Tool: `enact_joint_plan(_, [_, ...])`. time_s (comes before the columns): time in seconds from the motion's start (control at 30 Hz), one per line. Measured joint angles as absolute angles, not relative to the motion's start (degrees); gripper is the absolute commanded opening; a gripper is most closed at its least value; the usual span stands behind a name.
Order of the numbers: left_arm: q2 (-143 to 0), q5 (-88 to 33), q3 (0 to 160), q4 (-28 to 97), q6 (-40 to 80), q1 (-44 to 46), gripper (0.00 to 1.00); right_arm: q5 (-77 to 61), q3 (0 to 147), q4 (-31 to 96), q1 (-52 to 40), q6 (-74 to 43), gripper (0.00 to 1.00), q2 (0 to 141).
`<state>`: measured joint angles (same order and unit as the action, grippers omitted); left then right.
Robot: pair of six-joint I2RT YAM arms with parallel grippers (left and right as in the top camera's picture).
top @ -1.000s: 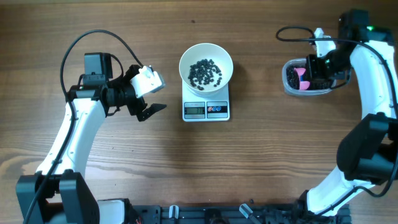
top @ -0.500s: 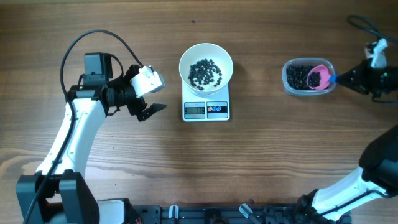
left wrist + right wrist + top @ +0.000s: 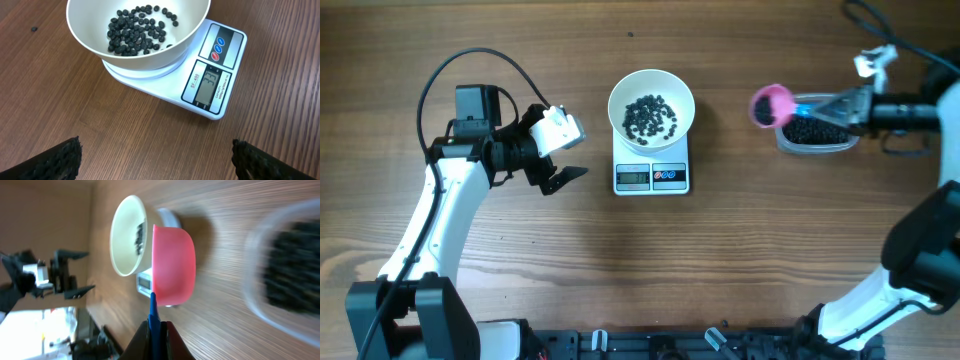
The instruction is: Scoop item into bowl and weigh 150g on scale
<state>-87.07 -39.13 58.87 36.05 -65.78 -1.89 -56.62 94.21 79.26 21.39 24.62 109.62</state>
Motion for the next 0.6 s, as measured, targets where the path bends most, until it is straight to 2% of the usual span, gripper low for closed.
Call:
enact_joint_plan(0.3, [-87.07, -39.13, 58.87, 36.03, -65.78, -1.89, 1.00, -53.01, 104.77, 67.96, 0.95, 10.22, 0.04, 109.62])
enact_joint_plan(0.43, [-87.07, -39.13, 58.87, 36.05, -65.78, -1.89, 1.00, -41.06, 105.47, 63.13, -8.38, 3.62, 0.04, 109.65])
enact_joint_plan(0.6, [-87.07, -39.13, 58.87, 36.03, -65.78, -1.89, 1.00, -19.57, 105.47, 59.51, -19.22, -0.14, 0.04, 109.65])
